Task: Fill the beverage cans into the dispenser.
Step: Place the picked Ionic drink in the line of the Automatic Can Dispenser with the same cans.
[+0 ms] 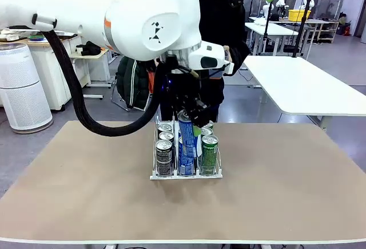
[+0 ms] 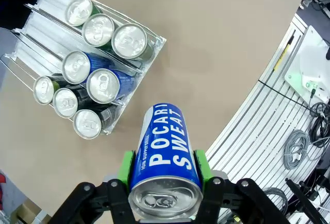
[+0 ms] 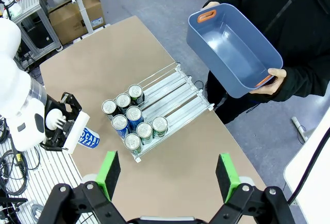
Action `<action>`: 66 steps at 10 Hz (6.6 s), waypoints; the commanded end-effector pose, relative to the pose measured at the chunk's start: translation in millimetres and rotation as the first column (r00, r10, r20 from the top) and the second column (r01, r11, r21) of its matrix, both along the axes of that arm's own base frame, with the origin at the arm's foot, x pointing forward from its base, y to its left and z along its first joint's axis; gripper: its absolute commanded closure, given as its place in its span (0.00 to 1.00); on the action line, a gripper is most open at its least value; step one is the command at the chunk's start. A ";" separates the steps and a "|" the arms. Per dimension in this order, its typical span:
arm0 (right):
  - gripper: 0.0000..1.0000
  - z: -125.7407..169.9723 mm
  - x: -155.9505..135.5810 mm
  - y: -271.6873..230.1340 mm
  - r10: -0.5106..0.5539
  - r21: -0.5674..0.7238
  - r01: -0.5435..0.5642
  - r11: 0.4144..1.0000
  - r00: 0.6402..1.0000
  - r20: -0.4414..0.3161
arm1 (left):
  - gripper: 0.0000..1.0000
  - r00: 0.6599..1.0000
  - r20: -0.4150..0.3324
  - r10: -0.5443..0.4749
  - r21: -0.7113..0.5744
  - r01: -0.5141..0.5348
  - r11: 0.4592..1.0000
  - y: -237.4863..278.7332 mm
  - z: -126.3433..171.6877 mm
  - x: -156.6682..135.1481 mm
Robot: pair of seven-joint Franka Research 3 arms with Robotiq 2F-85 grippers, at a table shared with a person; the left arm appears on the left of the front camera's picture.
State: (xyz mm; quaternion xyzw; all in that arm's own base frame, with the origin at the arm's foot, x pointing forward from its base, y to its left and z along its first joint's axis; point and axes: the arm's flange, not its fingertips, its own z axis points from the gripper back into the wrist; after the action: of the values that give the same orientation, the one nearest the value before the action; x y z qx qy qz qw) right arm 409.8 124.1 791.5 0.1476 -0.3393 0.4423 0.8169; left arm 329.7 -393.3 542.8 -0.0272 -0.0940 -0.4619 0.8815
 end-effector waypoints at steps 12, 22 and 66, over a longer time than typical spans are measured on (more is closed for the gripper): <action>0.01 -1.0 0.5 -0.4 -0.001 0.012 0.001 1.000 1.000 -0.002 | 0.43 0.994 -0.004 0.105 0.076 -0.104 0.992 -18.3 -36.7 17.8; 0.01 -1.0 0.5 -0.4 -0.001 0.012 0.001 1.000 1.000 -0.002 | 0.43 0.981 0.083 0.174 0.110 -0.182 0.977 -23.4 -83.8 36.4; 0.01 -1.0 0.5 -0.4 -0.001 0.012 0.001 1.000 1.000 -0.002 | 0.00 0.938 0.140 0.318 -0.031 -0.317 0.948 -13.8 -98.4 74.8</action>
State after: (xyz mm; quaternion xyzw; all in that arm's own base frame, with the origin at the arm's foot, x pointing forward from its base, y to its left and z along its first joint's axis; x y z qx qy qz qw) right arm 409.8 124.1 791.5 0.1476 -0.3393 0.4423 0.8169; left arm 403.9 -407.7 444.4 0.0180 -0.1623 -0.3154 0.9348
